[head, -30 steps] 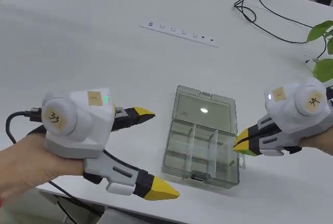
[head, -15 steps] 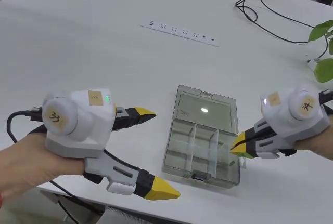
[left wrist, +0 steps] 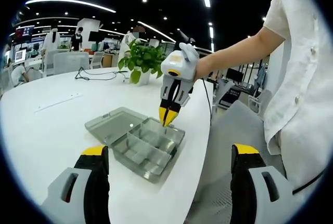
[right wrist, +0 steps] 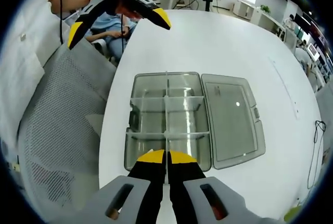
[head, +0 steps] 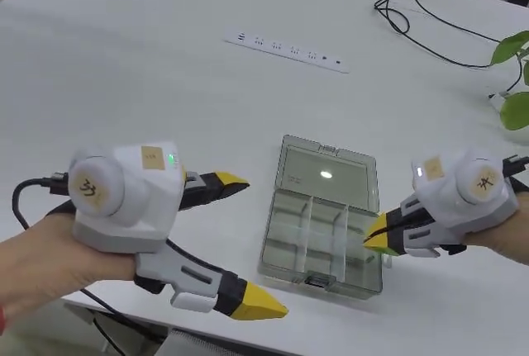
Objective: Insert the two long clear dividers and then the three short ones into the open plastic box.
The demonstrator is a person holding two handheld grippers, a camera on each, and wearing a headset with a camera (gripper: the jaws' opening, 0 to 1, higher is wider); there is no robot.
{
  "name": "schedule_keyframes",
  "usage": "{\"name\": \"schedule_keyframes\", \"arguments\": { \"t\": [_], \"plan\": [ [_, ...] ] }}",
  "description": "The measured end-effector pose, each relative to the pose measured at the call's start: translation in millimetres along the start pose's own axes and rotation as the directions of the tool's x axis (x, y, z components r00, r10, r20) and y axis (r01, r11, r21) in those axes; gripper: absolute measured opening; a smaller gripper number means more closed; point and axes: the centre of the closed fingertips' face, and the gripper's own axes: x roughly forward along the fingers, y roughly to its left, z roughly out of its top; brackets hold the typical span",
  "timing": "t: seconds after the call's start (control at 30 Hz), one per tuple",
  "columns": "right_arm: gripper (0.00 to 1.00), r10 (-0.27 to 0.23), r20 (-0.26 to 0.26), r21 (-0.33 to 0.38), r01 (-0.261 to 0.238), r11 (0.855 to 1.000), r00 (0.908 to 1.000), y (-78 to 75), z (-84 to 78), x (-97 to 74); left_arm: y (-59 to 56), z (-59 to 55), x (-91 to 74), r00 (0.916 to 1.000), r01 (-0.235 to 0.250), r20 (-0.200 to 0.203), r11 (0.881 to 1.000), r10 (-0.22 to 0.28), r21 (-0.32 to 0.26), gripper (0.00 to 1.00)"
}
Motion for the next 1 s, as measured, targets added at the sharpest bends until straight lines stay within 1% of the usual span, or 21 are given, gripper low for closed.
{"name": "schedule_keyframes", "arguments": {
  "t": [0.17, 0.4, 0.6, 0.7, 1.0],
  "plan": [
    [0.03, 0.002, -0.005, 0.016, -0.001, 1.000, 1.0000, 0.2, -1.1, 3.4, 1.7, -1.4, 0.1, 1.0000, 0.000, -0.005, 1.000, 0.000, -0.003, 1.00],
    [0.03, 0.006, -0.013, 0.019, -0.005, 1.000, 0.9999, 0.3, -3.2, 8.2, 2.1, -0.3, 0.0, 1.0000, 0.001, 0.000, 1.000, -0.001, -0.001, 1.00],
    [0.03, 0.009, -0.004, 0.032, -0.009, 0.999, 1.0000, -0.1, -4.0, 8.4, 2.9, -0.3, -0.4, 1.0000, -0.001, 0.002, 1.000, 0.001, -0.002, 1.00],
    [0.03, 0.015, -0.002, 0.051, -0.014, 0.999, 0.9999, -0.5, -3.8, 8.3, 3.0, 0.0, -0.3, 1.0000, 0.000, 0.004, 1.000, 0.000, -0.002, 1.00],
    [0.03, 0.033, -0.012, 0.050, -0.033, 0.998, 0.9994, 0.0, -4.2, 8.3, 0.9, 1.2, 0.2, 1.0000, 0.000, 0.006, 1.000, 0.000, -0.003, 0.99]
  ]
}}
